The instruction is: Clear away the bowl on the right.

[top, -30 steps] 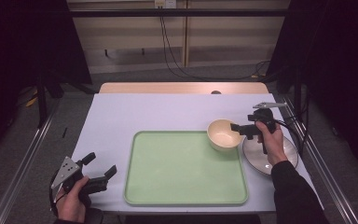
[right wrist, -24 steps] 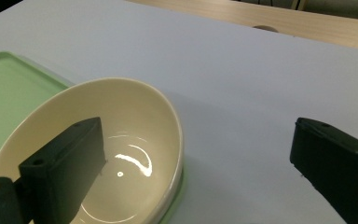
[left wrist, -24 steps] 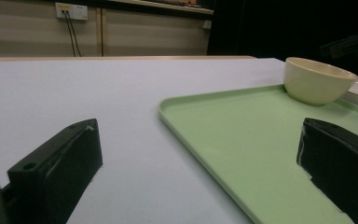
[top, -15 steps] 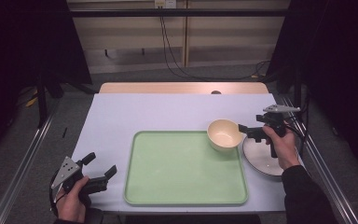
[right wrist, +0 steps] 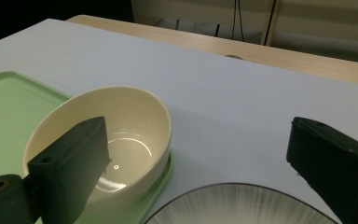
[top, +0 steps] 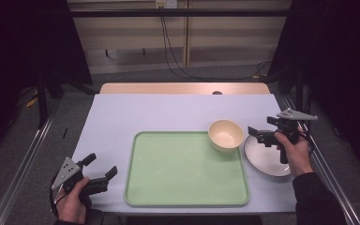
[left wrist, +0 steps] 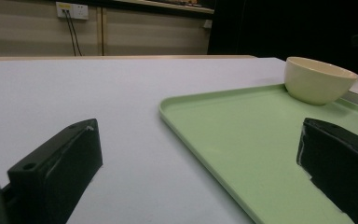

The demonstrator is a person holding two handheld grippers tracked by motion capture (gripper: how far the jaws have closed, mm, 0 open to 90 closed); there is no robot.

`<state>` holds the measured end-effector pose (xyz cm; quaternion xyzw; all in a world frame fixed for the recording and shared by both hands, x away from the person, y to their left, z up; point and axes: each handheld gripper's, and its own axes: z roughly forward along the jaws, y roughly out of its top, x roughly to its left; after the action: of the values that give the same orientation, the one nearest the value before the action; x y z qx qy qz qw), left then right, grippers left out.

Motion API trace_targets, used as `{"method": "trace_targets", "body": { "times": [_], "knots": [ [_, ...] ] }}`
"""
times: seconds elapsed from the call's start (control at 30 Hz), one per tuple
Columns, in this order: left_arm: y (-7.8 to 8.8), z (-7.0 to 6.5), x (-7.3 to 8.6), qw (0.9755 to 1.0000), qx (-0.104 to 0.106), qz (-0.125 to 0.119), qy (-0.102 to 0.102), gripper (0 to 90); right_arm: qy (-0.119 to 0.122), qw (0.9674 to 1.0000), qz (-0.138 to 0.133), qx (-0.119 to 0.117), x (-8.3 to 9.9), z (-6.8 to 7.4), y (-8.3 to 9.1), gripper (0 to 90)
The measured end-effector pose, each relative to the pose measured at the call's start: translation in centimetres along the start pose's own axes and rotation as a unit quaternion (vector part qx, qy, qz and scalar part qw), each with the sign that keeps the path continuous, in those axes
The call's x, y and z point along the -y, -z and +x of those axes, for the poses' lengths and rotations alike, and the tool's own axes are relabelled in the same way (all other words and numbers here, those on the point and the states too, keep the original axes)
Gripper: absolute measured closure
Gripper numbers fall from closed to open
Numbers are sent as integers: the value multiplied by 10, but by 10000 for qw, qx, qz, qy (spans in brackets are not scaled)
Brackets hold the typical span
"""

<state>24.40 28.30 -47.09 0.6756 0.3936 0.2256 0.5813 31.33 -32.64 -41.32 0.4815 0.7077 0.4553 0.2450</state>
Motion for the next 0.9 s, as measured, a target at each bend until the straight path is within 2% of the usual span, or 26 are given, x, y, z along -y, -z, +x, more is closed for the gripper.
{"method": "trace_targets", "body": {
  "times": [0.17, 0.2, 0.33, 0.4, 0.47, 0.53, 0.7, 0.87, 0.9],
  "knots": [
    [0, 0, 0, 10000, 12, -29, 38, 1, 79, 10000, 27, -46, 4, 5, 8, 48],
    [0, 0, 0, 10000, 16, 19, -27, 1, 97, 9999, 41, -37, 5, 5, 10, 48],
    [0, 0, 0, 10000, -32, -23, 21, 1, 86, 10000, 9, -36, 7, 5, 14, 47],
    [0, -1, 0, 10000, 13, -33, 62, 1, 97, 9999, 35, -73, 10, 7, 19, 46],
    [0, -1, 0, 10000, -1, -30, 43, 1, 131, 9999, 17, -76, 12, 9, 21, 48],
    [0, 0, 0, 10000, 73, 3, 12, 1, 145, 9999, 10, -83, 14, 12, 25, 47],
    [0, -1, 0, 10000, 27, -31, 58, 1, 156, 9998, -37, -69, 17, 15, 32, 47],
    [0, 0, 0, 10000, 47, 8, -9, 1, 257, 9996, 58, -84, 23, 17, 40, 47],
    [0, -1, 0, 10000, 25, -40, 64, 1, 247, 9996, 67, -96, 25, 17, 41, 48]
  ]
}}
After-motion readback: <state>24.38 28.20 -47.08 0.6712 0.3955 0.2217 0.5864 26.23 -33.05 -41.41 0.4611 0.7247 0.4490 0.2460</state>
